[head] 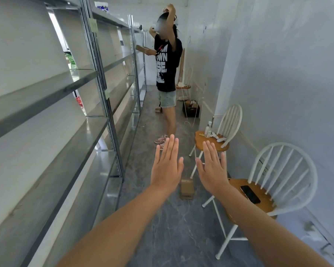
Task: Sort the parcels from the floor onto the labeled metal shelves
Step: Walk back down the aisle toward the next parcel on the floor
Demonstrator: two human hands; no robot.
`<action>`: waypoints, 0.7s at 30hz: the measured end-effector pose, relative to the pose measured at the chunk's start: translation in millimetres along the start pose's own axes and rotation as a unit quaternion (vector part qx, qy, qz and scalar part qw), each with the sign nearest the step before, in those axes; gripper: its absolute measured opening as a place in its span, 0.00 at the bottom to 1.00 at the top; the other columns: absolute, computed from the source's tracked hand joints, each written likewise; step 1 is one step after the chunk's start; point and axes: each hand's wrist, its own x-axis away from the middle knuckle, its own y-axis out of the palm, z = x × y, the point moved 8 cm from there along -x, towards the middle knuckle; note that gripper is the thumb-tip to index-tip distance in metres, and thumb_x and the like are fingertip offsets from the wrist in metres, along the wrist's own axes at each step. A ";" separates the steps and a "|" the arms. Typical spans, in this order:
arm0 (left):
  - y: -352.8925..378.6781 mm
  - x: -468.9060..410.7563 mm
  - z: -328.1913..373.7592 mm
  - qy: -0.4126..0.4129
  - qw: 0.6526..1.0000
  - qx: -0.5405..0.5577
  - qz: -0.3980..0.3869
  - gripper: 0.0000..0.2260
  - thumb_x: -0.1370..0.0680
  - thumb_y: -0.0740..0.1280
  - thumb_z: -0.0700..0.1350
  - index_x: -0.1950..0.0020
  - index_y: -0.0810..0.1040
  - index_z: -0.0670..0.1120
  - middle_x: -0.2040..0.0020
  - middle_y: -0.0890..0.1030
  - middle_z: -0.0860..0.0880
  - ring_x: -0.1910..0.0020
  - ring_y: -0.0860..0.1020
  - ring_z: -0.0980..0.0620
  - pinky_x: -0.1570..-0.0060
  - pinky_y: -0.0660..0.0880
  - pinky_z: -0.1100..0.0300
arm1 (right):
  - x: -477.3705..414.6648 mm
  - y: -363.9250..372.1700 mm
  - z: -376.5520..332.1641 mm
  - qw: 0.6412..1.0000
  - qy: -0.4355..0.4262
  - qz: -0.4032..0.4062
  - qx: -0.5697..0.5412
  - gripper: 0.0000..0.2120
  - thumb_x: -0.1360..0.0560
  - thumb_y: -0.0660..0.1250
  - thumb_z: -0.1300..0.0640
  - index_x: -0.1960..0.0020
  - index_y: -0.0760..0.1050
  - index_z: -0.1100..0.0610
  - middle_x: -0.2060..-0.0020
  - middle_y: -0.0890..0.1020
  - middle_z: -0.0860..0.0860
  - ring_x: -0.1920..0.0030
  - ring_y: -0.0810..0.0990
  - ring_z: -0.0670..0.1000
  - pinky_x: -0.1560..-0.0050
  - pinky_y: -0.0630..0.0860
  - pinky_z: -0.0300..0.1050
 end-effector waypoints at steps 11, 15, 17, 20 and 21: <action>47.6 -59.8 20.7 0.024 0.997 -0.077 0.000 0.27 0.15 0.46 0.52 0.17 0.48 0.44 0.16 0.47 0.47 0.18 0.45 0.52 0.20 0.43 0.49 | -71.4 9.3 54.9 0.999 -0.006 -0.007 -0.030 0.29 0.16 0.45 0.44 0.18 0.42 0.53 0.19 0.45 0.47 0.20 0.39 0.46 0.25 0.32 0.51; 60.4 -85.5 30.5 0.032 0.996 -0.086 -0.002 0.27 0.15 0.45 0.52 0.17 0.48 0.44 0.16 0.47 0.47 0.18 0.45 0.51 0.20 0.42 0.49 | -95.0 14.0 77.4 0.999 -0.012 -0.009 -0.043 0.29 0.16 0.43 0.44 0.18 0.42 0.53 0.19 0.45 0.47 0.20 0.39 0.46 0.23 0.35 0.53; 68.3 -93.9 36.8 0.027 0.996 -0.086 -0.001 0.27 0.15 0.45 0.52 0.17 0.47 0.44 0.16 0.46 0.48 0.18 0.44 0.52 0.20 0.40 0.50 | -103.1 17.7 89.5 0.999 -0.016 -0.012 -0.042 0.29 0.16 0.43 0.43 0.18 0.43 0.53 0.19 0.45 0.47 0.20 0.39 0.46 0.23 0.35 0.54; 84.5 -95.7 43.7 0.019 0.994 -0.109 0.003 0.27 0.14 0.47 0.52 0.17 0.49 0.43 0.16 0.49 0.47 0.18 0.47 0.51 0.20 0.41 0.49 | -114.1 21.2 103.2 0.999 -0.012 -0.019 -0.045 0.29 0.16 0.44 0.44 0.18 0.43 0.54 0.19 0.46 0.48 0.20 0.40 0.47 0.23 0.36 0.54; 91.1 -94.4 45.7 0.019 0.993 -0.117 0.000 0.27 0.14 0.48 0.51 0.17 0.49 0.43 0.16 0.49 0.47 0.18 0.47 0.51 0.20 0.41 0.49 | -117.7 21.6 106.2 0.998 -0.008 -0.021 -0.050 0.29 0.16 0.44 0.44 0.18 0.44 0.54 0.19 0.46 0.48 0.20 0.41 0.47 0.23 0.36 0.54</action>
